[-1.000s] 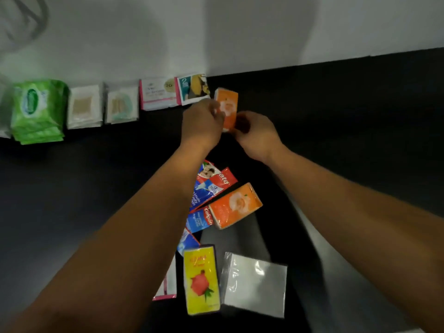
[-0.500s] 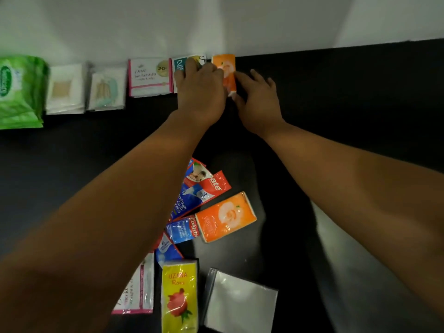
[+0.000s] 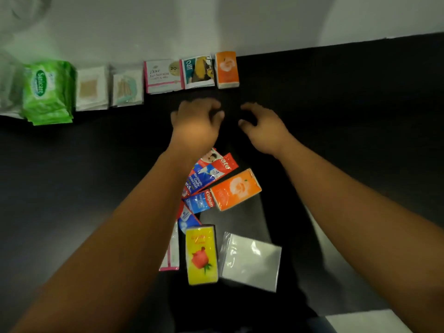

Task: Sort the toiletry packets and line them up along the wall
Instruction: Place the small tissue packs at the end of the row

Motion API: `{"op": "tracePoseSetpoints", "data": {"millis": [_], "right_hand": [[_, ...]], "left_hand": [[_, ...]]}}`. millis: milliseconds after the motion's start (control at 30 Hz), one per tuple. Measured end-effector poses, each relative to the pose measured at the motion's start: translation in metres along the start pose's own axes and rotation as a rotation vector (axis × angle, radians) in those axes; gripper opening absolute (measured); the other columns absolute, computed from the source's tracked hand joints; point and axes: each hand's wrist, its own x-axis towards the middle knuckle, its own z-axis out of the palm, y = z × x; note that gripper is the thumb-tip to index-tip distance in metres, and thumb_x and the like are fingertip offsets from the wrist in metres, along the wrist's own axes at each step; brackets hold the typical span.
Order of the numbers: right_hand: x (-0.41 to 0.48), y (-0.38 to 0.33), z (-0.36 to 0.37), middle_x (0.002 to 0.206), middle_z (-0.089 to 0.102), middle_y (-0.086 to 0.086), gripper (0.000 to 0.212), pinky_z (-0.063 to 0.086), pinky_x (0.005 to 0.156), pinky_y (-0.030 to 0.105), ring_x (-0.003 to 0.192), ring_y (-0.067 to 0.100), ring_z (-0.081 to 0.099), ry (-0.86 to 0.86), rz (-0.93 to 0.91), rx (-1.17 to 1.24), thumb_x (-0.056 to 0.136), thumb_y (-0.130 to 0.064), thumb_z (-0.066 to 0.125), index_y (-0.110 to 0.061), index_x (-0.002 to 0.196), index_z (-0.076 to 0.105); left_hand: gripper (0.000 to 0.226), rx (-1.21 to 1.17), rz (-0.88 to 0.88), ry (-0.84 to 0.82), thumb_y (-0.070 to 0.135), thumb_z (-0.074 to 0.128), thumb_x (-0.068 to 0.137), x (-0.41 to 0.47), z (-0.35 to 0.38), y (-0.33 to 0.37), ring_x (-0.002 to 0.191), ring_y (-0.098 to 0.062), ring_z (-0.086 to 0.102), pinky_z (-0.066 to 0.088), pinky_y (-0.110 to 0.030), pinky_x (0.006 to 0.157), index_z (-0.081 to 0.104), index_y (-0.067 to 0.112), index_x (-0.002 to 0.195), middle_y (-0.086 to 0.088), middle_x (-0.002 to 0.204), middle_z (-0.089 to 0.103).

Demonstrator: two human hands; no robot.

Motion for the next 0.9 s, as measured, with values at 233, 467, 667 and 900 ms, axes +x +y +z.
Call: {"op": "tracePoseSetpoints", "data": {"millis": [233, 467, 667, 900], "right_hand": [[-0.103, -0.008, 0.025, 0.136, 0.057, 0.002, 0.047, 0.041, 0.106, 0.034, 0.129, 0.021, 0.046, -0.019, -0.077, -0.18, 0.09, -0.021, 0.064, -0.019, 0.135, 0.055], [-0.133, 0.0, 0.051, 0.14, 0.051, 0.001, 0.049, 0.038, 0.104, 0.033, 0.127, 0.024, 0.039, 0.038, -0.013, -0.336, 0.089, -0.02, 0.064, -0.021, 0.137, 0.053], [-0.139, -0.005, 0.064, 0.138, 0.049, 0.0, 0.051, 0.044, 0.099, 0.034, 0.124, 0.023, 0.041, 0.141, 0.063, -0.336, 0.089, -0.019, 0.067, -0.021, 0.138, 0.052], [-0.14, -0.008, 0.062, 0.129, 0.048, 0.003, 0.049, 0.046, 0.098, 0.035, 0.121, 0.024, 0.043, 0.137, 0.096, -0.409, 0.092, -0.027, 0.064, -0.021, 0.139, 0.053]], "left_hand": [[0.034, -0.061, 0.163, -0.142, 0.042, 0.067, 0.089, -0.096, 0.0, -0.02, 0.122, -0.023, 0.048, 0.034, -0.045, 0.102, 0.065, 0.032, 0.121, 0.007, 0.122, 0.065], [0.06, 0.079, 0.268, -0.239, 0.057, 0.068, 0.082, -0.132, 0.016, -0.03, 0.124, -0.026, 0.041, 0.03, -0.044, 0.099, 0.056, 0.029, 0.134, 0.002, 0.133, 0.056], [0.039, 0.108, 0.304, -0.208, 0.047, 0.068, 0.085, -0.13, 0.013, -0.033, 0.121, -0.026, 0.042, 0.03, -0.043, 0.1, 0.061, 0.031, 0.12, 0.001, 0.123, 0.063], [0.048, 0.061, 0.353, -0.242, 0.032, 0.072, 0.085, -0.123, 0.012, -0.03, 0.121, -0.024, 0.046, 0.03, -0.042, 0.102, 0.052, 0.033, 0.129, 0.003, 0.123, 0.062]]}}
